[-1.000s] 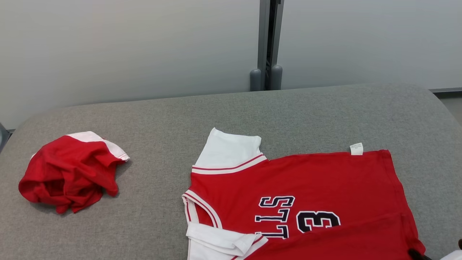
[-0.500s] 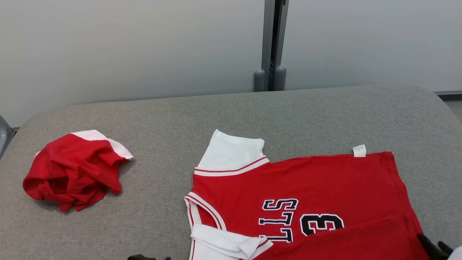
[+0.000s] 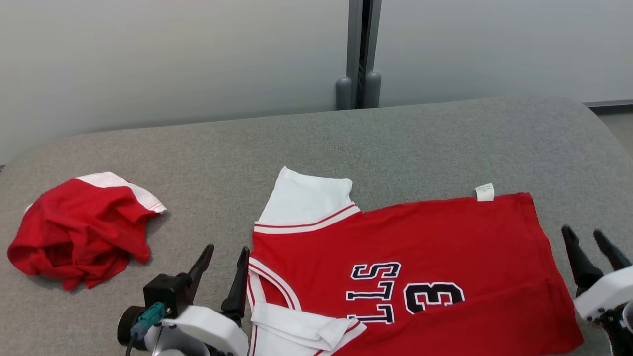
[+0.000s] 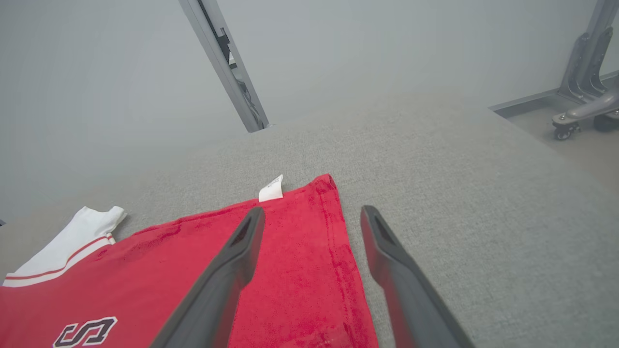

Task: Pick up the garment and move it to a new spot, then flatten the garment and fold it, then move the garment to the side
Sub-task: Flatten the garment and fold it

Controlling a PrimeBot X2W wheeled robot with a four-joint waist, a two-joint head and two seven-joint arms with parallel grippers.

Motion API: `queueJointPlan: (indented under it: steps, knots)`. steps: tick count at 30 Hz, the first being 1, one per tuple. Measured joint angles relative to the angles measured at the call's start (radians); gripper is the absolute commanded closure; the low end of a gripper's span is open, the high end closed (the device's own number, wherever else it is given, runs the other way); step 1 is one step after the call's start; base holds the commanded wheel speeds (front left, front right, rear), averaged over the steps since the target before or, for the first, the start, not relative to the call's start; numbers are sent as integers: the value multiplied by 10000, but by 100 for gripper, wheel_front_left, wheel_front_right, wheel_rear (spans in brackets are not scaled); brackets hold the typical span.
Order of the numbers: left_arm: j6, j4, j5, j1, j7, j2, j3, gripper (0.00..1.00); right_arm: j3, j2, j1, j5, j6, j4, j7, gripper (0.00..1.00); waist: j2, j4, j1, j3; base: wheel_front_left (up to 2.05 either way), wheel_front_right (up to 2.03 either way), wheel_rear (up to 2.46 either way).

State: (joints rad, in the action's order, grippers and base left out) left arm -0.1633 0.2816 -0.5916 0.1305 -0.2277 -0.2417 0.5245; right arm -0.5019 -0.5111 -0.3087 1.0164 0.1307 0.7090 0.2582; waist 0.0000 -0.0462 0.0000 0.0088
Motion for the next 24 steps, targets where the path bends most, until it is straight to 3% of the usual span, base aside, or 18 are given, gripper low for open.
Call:
queueJointPlan:
  steps: [3, 6, 10, 18, 24]
  knots:
    - [-6, 412, 104, 495, -207, 272, -217, 0, 1333, 397, -211, -1459, 0, -679, 35, 0, 0, -131, 0, 292, 0, 0, 0]
    - [58, 819, 247, 1103, -295, 573, -420, 0, 2456, 1248, -88, -2525, 0, -1452, 33, 0, 0, -247, 0, 739, 0, 0, 0]
    - [226, 1475, 614, 1841, -326, 696, -612, 0, 3020, 2036, 82, -3643, 0, -2232, 35, 0, 0, -441, 0, 1393, 0, 0, 0]
    - [495, 3264, 1762, 3840, -336, 420, -288, 0, 3641, 2608, 153, -4272, 0, -2671, 35, 0, 0, -954, 0, 2441, 0, 0, 0]
    - [1039, 4738, 2151, 5574, 4, 502, 134, 0, 3724, 2867, 101, -4370, 0, -2794, 35, 0, 0, -1310, 0, 2941, 0, 0, 0]
